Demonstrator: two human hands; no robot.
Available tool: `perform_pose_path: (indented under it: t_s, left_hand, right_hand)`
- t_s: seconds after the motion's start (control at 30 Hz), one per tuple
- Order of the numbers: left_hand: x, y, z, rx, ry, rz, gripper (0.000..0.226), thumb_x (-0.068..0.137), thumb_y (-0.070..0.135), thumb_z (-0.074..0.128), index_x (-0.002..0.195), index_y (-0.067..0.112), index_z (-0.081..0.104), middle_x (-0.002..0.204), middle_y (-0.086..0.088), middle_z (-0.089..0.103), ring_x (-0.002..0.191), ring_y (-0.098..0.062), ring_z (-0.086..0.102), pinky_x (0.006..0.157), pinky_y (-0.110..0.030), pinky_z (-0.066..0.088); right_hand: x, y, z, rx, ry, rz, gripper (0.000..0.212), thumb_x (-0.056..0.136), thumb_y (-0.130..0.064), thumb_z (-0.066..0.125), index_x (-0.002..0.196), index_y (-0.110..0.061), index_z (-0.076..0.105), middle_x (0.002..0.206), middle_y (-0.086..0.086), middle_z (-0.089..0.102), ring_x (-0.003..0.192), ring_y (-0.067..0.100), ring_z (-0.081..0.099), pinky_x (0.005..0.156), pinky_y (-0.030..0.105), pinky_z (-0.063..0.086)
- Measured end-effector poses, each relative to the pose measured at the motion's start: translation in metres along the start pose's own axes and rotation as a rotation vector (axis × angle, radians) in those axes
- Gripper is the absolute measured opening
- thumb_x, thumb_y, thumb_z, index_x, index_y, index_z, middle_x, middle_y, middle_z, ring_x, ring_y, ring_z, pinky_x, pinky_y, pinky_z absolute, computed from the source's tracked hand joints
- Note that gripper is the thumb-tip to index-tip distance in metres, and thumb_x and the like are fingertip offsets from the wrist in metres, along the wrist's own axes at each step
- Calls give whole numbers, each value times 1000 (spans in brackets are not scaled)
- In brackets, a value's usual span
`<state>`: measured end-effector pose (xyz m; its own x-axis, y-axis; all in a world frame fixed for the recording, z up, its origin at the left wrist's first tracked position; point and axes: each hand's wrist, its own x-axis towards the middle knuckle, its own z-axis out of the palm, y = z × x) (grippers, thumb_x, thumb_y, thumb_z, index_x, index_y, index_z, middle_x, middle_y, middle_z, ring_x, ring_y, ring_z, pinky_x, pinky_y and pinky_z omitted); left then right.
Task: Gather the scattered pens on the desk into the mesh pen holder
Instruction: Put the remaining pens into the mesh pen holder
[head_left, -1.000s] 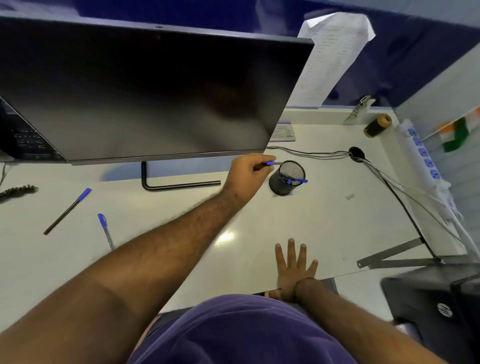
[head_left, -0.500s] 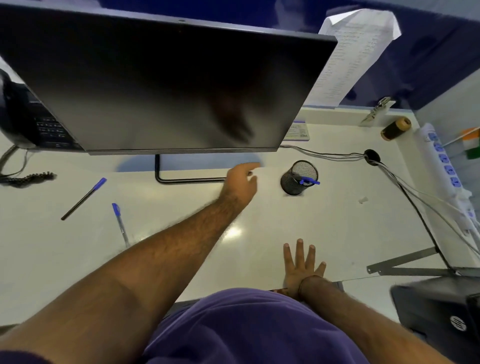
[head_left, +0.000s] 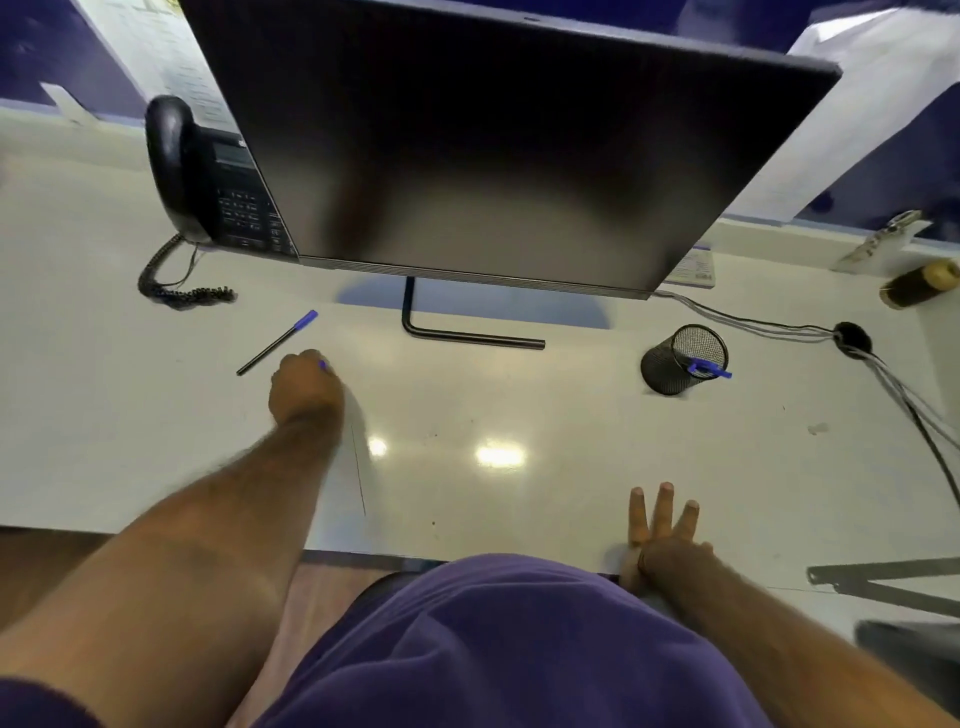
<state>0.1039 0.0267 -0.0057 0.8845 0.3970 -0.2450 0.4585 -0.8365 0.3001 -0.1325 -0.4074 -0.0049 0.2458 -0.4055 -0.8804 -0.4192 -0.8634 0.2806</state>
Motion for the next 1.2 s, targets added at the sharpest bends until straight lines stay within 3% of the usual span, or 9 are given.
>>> perform_pose_path:
  t_s: [0.23,0.33,0.47,0.63,0.83,0.97,1.03,1.1,1.2]
  left_hand:
    - [-18,42,15,-58,-168,211,9,91,7,62,90,0,68,93,-23,70,89,-44,66,85,-47,57]
    - [-43,89,9,-324,-232,298,8,90,5,65,89,7,73,94,-20,75,85,-39,69,86,-42,59]
    - [-86,179,-6,-736,-212,539,12,93,8,73,104,9,77,101,-7,79,87,-15,70,89,-16,55]
    - [-137,274,-20,-1086,-372,577,17,91,4,76,108,4,77,99,-11,80,87,-19,76,86,-31,63]
    - [-172,330,15,-1033,-594,565,17,90,0,73,103,9,77,96,-5,80,88,-12,76,88,-41,65]
    - [-181,340,37,-887,-622,569,23,90,3,72,110,13,77,106,-1,78,99,-11,74,82,-13,57]
    - [-179,337,46,-856,-643,563,26,90,5,74,116,12,76,114,-3,77,105,-11,72,89,-16,56]
    - [-171,326,50,-853,-635,535,26,90,6,74,115,12,76,114,-4,77,102,-9,72,90,-19,55]
    - [-143,291,53,-760,-454,502,19,96,9,65,111,12,76,109,-3,77,87,-6,68,81,-12,50]
  right_hand:
    - [9,2,4,19,-17,8,155,72,-70,81,124,-37,-61,129,11,-74,138,51,-52,120,78,-6]
    - [10,2,6,39,-22,-7,155,74,-64,83,120,-39,-63,124,9,-77,132,49,-57,118,78,-12]
    - [8,7,7,68,-14,-33,150,80,-57,80,122,-41,-63,123,6,-78,129,47,-60,115,79,-17]
    - [5,11,8,87,0,-70,151,82,-54,81,120,-43,-64,118,3,-81,128,45,-61,112,79,-21]
    - [0,12,8,83,20,-110,150,79,-65,79,119,-45,-64,131,4,-76,128,45,-62,109,79,-26]
    - [-4,13,5,75,8,-119,152,77,-65,80,108,-46,-67,135,6,-73,129,46,-61,98,76,-35]
    - [-6,12,3,73,1,-109,151,75,-68,79,108,-45,-67,133,6,-74,130,47,-61,106,79,-29]
    - [-9,12,1,63,-6,-104,150,73,-74,76,112,-43,-65,133,7,-74,131,48,-59,108,78,-26]
    - [-11,11,0,51,-19,-96,148,76,-72,75,130,-39,-59,135,9,-72,135,49,-56,112,79,-21]
